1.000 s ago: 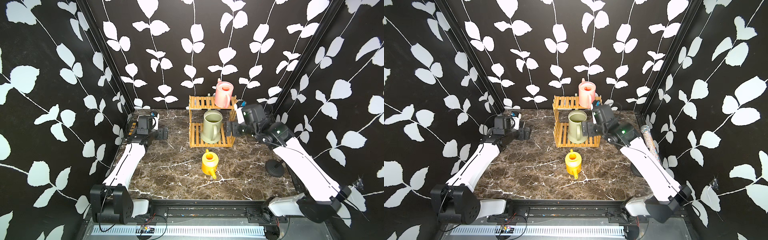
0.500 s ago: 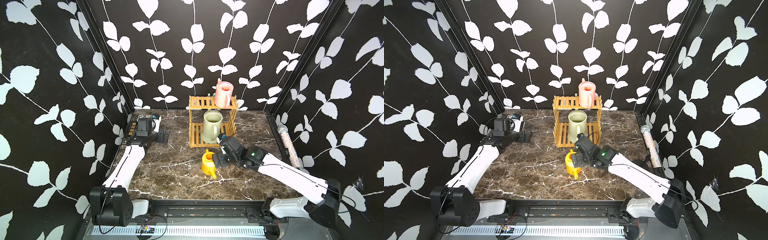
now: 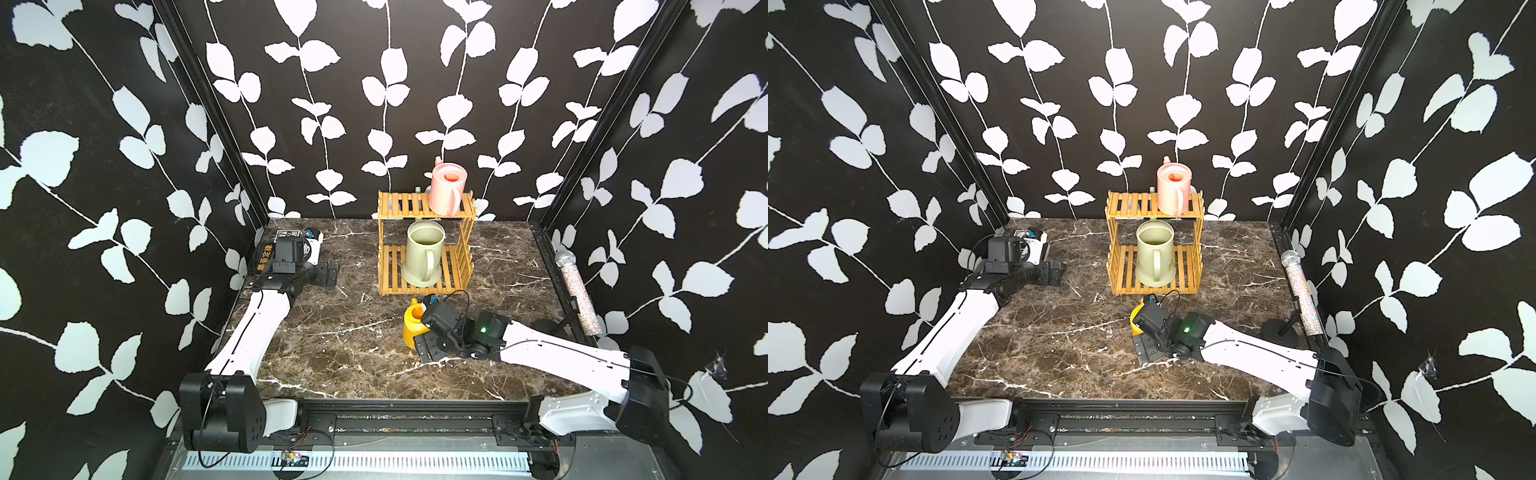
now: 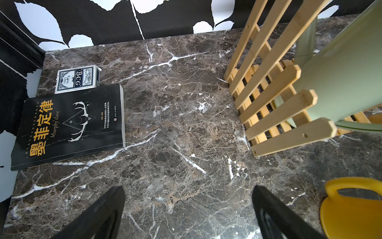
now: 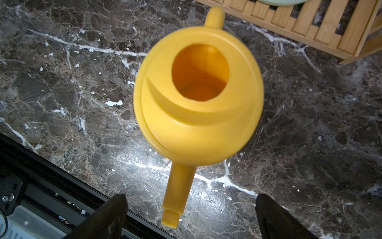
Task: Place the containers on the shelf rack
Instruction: Pick up the spray bottle from the center of the board.
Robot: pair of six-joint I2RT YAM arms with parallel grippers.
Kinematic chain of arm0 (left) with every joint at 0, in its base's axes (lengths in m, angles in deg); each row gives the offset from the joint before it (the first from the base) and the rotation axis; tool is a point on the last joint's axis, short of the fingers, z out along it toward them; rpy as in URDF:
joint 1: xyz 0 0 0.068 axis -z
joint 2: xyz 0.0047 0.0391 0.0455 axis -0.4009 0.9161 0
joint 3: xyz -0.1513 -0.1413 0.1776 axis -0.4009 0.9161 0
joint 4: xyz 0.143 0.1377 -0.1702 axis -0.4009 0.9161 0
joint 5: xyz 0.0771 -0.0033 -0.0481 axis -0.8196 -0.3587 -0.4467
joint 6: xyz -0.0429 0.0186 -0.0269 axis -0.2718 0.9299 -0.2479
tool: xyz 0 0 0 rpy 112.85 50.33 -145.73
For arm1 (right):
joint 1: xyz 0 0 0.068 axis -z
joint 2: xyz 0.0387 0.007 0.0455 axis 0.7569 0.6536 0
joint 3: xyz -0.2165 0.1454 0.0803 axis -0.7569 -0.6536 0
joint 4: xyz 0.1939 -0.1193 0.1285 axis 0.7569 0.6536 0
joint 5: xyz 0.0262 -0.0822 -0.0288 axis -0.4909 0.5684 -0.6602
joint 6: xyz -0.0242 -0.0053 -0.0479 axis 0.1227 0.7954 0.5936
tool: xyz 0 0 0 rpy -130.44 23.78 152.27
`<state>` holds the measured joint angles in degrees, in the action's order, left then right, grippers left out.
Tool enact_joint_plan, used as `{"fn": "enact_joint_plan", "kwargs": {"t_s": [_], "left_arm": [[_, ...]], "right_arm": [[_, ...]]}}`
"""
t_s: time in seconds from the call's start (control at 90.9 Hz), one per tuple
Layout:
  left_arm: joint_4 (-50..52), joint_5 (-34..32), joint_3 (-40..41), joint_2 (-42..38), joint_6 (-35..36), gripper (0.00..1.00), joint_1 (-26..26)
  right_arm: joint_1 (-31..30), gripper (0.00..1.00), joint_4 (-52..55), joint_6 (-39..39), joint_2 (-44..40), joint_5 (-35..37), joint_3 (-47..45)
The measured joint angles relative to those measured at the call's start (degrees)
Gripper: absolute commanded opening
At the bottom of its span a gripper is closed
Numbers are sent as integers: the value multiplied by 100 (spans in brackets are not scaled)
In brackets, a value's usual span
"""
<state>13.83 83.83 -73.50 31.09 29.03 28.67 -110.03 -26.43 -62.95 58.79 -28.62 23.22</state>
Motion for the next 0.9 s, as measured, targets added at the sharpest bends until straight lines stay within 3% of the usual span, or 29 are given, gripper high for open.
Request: {"fn": "enact_joint_plan", "kwargs": {"t_s": [0.242,0.55,0.748,0.902], "left_arm": [[184,203,-94,4,190,98,0],[656,337,-804,129,763,98,0],[1051,608,-1458,319,1401,98,101],[1453,726,-1919,472,2181,98,474]], "right_arm": [[-31,98,-70,-203,-42,98,-343],[-28,98,-103,-411,-345,402,-750],[74,99,57,-439,-518,551,-861],[409,99,79,-442,-964,627,-1113]]}}
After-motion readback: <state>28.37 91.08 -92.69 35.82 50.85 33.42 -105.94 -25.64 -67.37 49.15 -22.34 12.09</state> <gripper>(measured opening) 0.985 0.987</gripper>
